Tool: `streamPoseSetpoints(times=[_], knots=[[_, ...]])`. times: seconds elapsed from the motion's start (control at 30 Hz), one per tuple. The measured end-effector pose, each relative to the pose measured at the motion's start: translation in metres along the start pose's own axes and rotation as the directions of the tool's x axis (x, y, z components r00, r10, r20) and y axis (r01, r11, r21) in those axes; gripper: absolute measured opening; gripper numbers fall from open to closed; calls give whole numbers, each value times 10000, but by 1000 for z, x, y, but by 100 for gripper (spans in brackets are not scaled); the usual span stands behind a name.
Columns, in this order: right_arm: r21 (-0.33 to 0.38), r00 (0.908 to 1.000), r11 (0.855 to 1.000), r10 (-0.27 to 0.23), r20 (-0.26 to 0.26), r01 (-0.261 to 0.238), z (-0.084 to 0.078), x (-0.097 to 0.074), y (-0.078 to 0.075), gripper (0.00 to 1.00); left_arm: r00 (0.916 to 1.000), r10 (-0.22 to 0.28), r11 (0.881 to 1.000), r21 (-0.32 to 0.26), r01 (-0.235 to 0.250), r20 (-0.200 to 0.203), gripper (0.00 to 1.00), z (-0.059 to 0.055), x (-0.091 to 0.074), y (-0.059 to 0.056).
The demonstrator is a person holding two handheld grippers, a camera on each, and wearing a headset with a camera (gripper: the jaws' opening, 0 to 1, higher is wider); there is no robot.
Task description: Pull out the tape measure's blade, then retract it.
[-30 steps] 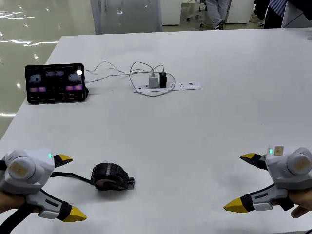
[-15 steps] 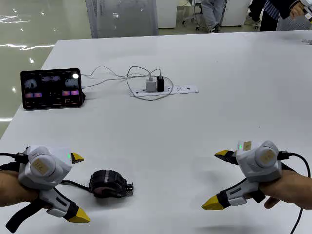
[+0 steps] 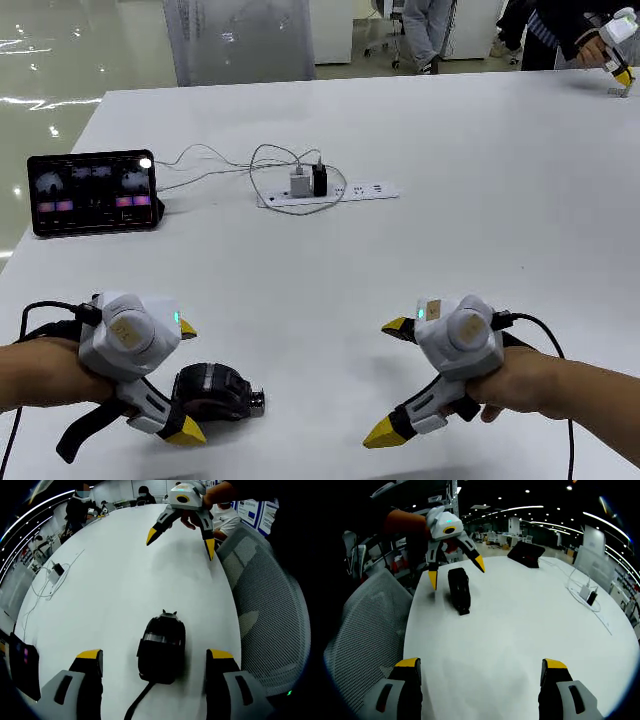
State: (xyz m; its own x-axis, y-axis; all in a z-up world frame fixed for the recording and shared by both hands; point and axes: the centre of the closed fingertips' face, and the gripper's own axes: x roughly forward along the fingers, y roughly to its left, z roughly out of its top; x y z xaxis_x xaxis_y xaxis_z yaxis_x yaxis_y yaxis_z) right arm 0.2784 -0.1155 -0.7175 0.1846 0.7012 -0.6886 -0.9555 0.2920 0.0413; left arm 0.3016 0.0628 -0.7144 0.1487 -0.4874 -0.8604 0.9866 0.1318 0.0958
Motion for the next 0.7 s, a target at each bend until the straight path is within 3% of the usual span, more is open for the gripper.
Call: streamPoseSetpoints(times=[0.13,0.27,0.4,0.53,0.6,0.7], knots=[[-238,9998,9997,56,-198,-61,3,7,-1,92,9991,-311,9993,199,317,-295,77,-1,7,-6],[-228,9998,9996,155,-111,-157,13,16,0,92,9978,-423,9978,480,447,-513,70,2,14,-12],[-311,9997,9992,258,-41,-259,23,25,1,91,9957,-283,9966,742,349,-884,54,-3,20,-11],[-398,9993,9985,386,-14,-386,29,34,4,90,9965,-315,9976,584,361,-768,45,1,20,-10],[-439,9989,9980,462,-24,-463,32,39,5,89,9969,-243,9979,581,288,-752,36,4,23,-8],[-545,9983,9969,576,33,-574,38,45,8,86,9959,-158,9992,352,190,-892,36,3,23,-9]])
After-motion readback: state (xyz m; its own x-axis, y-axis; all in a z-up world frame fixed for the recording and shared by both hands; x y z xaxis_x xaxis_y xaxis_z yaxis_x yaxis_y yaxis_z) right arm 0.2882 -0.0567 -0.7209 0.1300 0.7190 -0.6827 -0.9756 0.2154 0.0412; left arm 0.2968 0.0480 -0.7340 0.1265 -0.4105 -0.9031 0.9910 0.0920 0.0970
